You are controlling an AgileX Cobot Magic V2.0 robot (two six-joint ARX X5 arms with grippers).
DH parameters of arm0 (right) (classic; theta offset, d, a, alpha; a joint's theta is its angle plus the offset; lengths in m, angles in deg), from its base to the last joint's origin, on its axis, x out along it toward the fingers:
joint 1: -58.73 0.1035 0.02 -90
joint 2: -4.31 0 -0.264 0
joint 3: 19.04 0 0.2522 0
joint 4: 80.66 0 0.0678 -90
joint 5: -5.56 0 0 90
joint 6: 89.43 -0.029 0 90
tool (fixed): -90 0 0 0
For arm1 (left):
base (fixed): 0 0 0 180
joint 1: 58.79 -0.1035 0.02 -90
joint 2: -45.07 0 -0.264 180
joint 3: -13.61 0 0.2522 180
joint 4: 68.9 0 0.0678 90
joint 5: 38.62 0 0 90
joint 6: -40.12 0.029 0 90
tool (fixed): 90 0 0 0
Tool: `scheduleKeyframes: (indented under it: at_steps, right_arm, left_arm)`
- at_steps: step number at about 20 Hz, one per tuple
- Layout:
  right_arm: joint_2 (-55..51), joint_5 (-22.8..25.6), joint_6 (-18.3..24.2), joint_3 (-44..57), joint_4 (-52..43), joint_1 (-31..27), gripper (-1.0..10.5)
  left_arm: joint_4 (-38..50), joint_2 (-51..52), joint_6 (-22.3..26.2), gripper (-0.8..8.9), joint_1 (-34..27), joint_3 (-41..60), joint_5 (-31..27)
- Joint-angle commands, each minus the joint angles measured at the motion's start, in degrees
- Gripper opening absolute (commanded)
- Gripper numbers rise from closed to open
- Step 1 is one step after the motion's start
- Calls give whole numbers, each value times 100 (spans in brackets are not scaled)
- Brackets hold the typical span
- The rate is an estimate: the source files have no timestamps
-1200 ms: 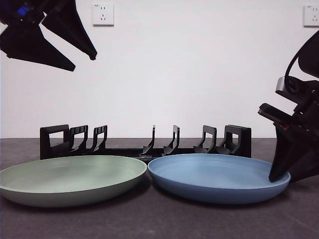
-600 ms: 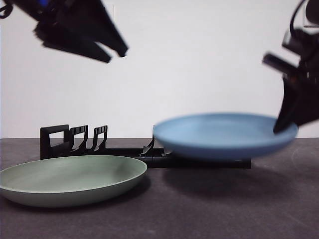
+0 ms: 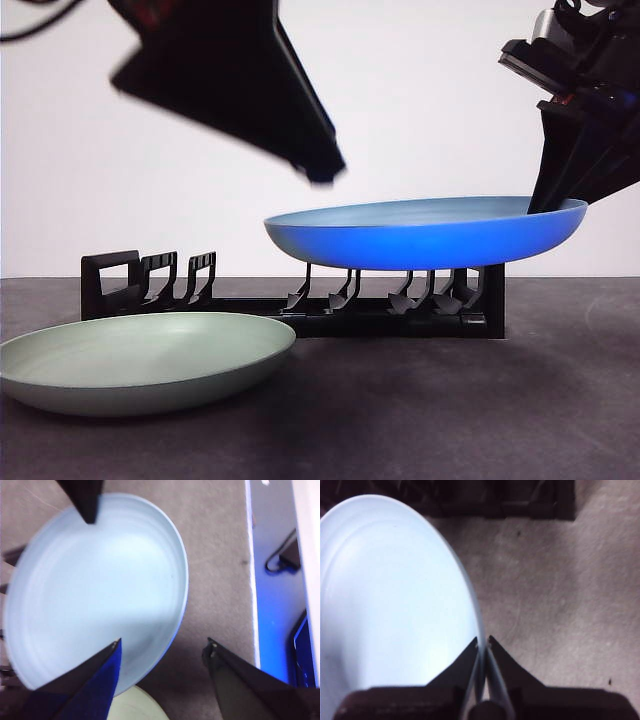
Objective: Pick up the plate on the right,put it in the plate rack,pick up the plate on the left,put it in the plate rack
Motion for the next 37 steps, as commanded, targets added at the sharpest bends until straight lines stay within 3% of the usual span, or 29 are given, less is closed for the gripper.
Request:
scheduleKeyframes:
  at_steps: [1,5,6,8,9,14,18,20,24,26,30,33,37]
  right_arm:
    - [17,-26,28,-57,22,66,-12]
    - [13,-50,28,-59,175,79,-12]
    - [7,-181,31,-59,179,76,-12]
    - [-13,-321,33,-61,175,76,-12]
    - [-26,-319,52,-61,175,76,-12]
    - [-74,-256,243,-61,79,55,11]
    - [-341,400,278,-61,-339,55,261]
    - [-621,643,249,-61,-682,55,257]
    - [-1353,660,216,-61,-1569,15,248]
    - [-1609,944,173,-61,-1843,11,248]
    - [-1847,1504,177,-61,-1873,11,248]
    - [-1845,1521,175,-61,-1845,11,248]
    - [-1845,1517,170,-61,-1847,17,248]
  left_arm:
    - [31,-306,103,279,22,-22,-17]
    - [205,-798,280,277,22,-22,-280]
    - [267,-883,289,236,20,-22,-275]
    - [328,-953,289,22,22,-22,-258]
    - [350,-953,289,-7,24,-22,-247]
    - [474,-951,289,-8,85,-26,-249]
    - [463,-951,157,-8,280,-94,-251]
    - [549,-951,-251,-8,343,-166,-234]
    - [1060,-901,-2352,-8,164,-208,-358]
    - [1386,-774,-2948,-9,-125,-208,-358]
    - [1797,-282,-3383,-9,-916,-208,-142]
    - [1838,85,-3436,-9,-1764,-208,560]
    - [1976,155,-3812,-9,-2970,-216,1965]
